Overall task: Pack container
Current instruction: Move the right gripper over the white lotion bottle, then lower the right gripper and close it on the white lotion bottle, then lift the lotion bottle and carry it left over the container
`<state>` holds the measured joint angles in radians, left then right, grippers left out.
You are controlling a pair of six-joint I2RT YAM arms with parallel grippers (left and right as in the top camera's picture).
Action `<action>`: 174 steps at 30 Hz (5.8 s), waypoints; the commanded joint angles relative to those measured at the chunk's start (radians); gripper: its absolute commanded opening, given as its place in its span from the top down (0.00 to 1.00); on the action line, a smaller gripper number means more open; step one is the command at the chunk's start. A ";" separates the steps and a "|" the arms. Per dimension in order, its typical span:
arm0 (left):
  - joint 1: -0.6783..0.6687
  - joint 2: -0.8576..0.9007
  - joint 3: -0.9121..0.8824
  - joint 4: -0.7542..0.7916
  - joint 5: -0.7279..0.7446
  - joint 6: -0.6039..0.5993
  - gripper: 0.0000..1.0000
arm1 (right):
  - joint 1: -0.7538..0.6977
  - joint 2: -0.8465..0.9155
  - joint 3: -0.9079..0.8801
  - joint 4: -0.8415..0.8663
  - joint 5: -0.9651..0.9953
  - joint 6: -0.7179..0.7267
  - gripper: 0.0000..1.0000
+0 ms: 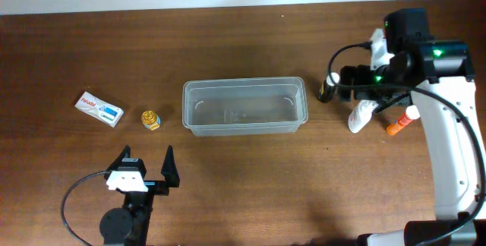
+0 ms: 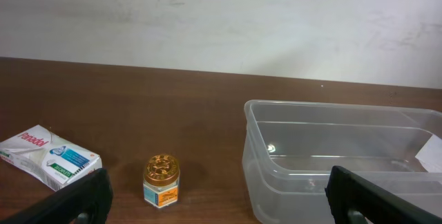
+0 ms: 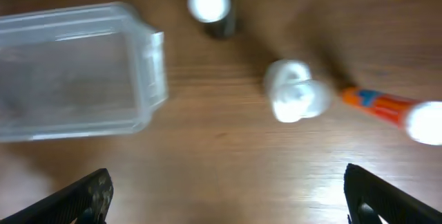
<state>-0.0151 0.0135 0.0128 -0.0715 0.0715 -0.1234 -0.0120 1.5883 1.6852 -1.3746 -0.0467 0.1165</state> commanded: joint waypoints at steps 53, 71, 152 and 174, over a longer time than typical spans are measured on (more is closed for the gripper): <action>0.005 -0.008 -0.004 -0.004 0.003 0.016 0.01 | -0.113 0.304 -0.223 0.272 -0.007 -0.042 0.47; 0.005 -0.008 -0.004 -0.004 0.003 0.016 0.01 | -0.113 0.303 -0.211 0.238 -0.002 -0.040 0.78; 0.005 -0.008 -0.004 -0.004 0.003 0.016 0.01 | 0.469 0.425 0.089 0.235 0.185 0.521 0.77; 0.005 -0.008 -0.004 -0.004 0.003 0.016 0.01 | 0.457 0.485 0.089 0.258 0.182 0.520 0.78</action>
<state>-0.0151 0.0135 0.0128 -0.0715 0.0715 -0.1234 0.4477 2.0678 1.7771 -1.1168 0.1303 0.6281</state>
